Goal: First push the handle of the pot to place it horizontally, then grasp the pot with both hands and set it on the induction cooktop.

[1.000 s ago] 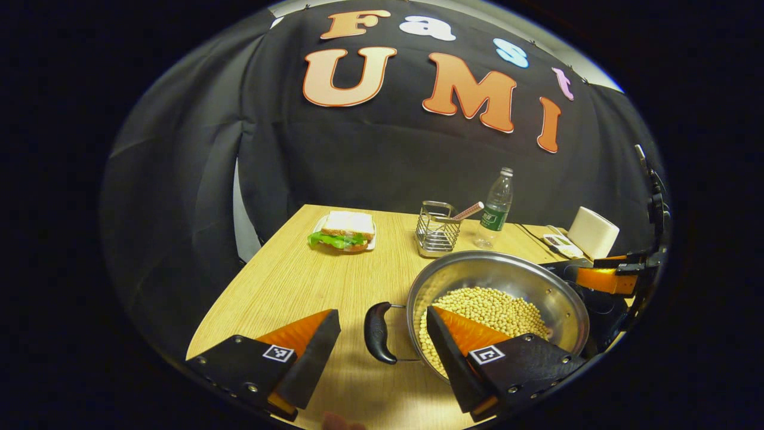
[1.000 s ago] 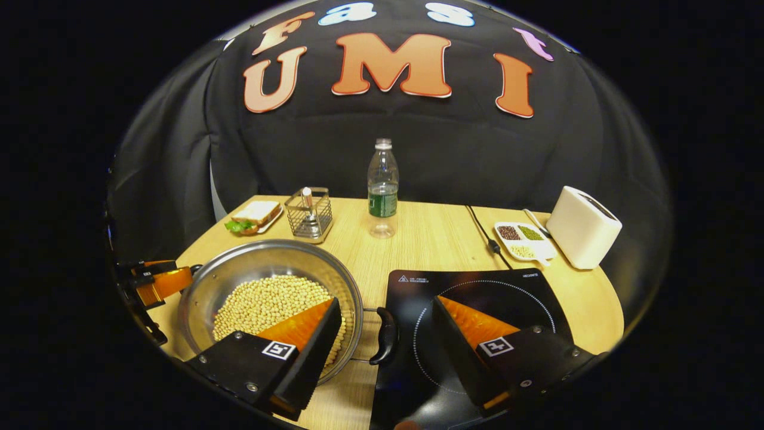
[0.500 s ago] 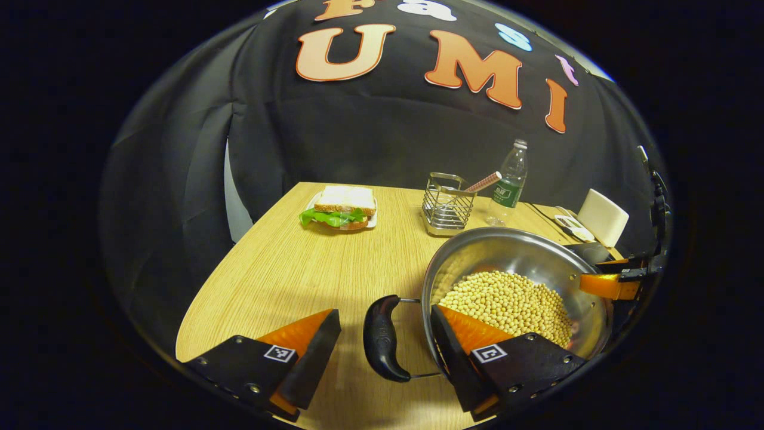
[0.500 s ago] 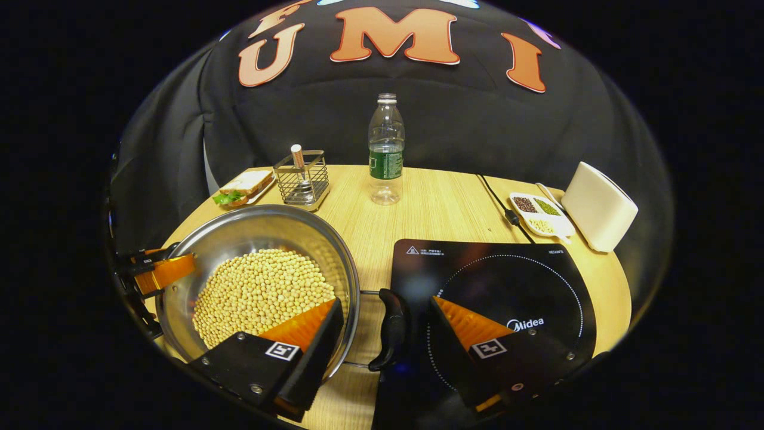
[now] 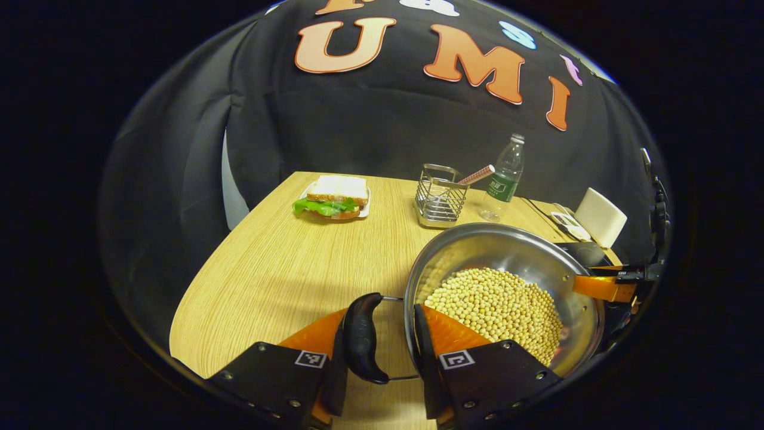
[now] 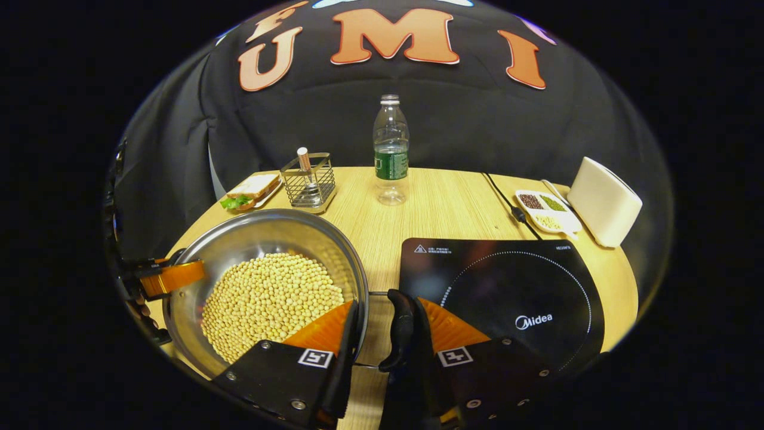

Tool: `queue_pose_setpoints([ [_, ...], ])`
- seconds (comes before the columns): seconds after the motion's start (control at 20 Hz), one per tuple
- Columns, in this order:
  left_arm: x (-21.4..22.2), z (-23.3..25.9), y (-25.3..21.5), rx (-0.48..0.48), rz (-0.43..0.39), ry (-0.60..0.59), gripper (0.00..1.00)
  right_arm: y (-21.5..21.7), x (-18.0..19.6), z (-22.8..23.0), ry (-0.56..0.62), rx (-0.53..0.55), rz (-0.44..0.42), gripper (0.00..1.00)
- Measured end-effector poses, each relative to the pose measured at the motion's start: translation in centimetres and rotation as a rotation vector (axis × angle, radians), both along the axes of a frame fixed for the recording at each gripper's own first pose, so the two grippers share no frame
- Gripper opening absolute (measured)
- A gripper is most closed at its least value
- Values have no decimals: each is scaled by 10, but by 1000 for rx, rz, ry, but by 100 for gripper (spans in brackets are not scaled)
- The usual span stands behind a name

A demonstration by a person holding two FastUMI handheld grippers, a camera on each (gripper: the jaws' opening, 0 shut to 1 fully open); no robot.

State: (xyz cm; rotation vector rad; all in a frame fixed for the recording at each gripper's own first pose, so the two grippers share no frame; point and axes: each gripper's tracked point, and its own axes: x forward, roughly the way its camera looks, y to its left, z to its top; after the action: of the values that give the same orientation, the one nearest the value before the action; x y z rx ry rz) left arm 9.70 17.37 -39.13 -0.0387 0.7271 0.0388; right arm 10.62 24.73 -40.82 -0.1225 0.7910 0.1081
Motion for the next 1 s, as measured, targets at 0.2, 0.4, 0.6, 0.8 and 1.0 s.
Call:
queue_pose_setpoints([
  [0.2, -11, 27, -7, 5, 11, -37, 52, -4, -11, 22, -22, 24, 1, 48],
  [0.4, -16, 66, -28, 30, -10, -94, 52, -18, -22, 60, -70, 41, -7, 47],
  [0.6, -21, 96, -57, 39, -37, -129, 52, -42, -36, 97, -120, 46, -19, 47],
  [0.8, -23, 114, -92, 35, -66, -151, 52, -75, -48, 126, -154, 37, -35, 47],
  [1.0, -22, 119, -128, 18, -93, -153, 52, -111, -56, 144, -171, 27, -63, 47],
])
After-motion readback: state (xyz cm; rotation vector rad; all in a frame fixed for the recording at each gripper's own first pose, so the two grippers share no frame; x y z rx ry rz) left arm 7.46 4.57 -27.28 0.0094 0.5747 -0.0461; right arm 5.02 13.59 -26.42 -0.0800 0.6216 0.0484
